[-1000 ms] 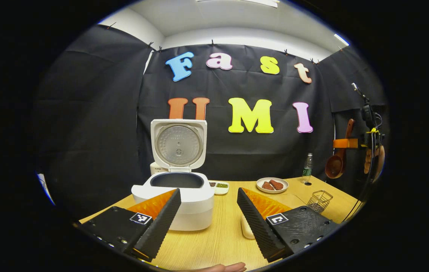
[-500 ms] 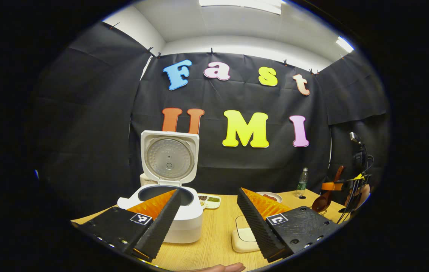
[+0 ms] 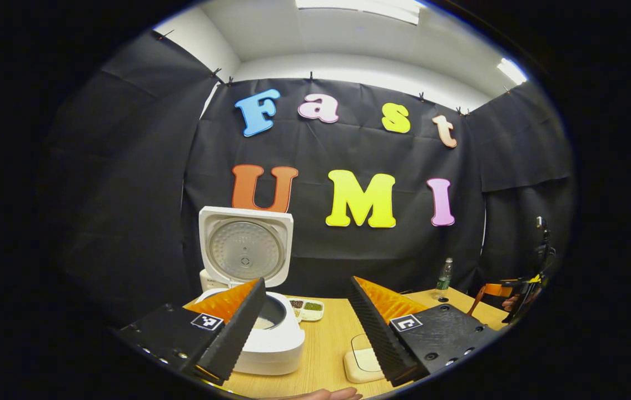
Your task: Close the left gripper, press the button to open the rice cooker; take a wooden spoon from the chopstick holder with the right hand, scoop a spoonful of rice and pour it into the rice cooker, then put the wooden spoon back into the chopstick holder.
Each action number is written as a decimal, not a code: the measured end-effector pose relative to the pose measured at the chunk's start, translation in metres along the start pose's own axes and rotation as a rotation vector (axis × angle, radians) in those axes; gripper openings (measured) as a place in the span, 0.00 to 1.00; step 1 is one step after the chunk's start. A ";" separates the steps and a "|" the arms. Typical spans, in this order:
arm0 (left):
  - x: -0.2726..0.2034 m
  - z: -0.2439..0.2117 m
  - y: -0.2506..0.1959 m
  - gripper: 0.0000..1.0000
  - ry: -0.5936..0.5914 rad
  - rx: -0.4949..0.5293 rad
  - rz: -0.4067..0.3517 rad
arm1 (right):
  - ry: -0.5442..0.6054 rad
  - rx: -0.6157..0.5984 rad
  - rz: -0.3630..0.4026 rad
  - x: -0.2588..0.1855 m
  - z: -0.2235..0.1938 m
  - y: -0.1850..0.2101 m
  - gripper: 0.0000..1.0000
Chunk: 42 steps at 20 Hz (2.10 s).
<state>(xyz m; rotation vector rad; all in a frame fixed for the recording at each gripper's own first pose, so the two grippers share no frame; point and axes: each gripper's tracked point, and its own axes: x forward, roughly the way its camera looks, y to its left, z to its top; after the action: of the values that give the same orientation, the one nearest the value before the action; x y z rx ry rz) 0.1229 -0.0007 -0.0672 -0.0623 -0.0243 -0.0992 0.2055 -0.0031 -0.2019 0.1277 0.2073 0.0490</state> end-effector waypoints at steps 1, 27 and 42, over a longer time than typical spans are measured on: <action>0.002 0.006 0.002 0.93 0.001 0.006 0.003 | -0.013 -0.005 -0.013 -0.006 0.004 -0.003 0.94; 0.231 0.100 0.106 0.94 -0.015 0.037 0.159 | -0.153 -0.025 0.123 -0.085 0.029 0.052 0.96; 0.298 0.047 0.167 0.95 0.007 0.117 0.234 | -0.139 -0.109 0.109 -0.110 0.013 0.086 1.00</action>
<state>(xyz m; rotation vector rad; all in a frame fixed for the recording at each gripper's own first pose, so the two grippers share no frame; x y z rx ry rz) 0.4353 0.1392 -0.0221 0.0519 -0.0160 0.1361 0.0982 0.0737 -0.1556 0.0336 0.0585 0.1596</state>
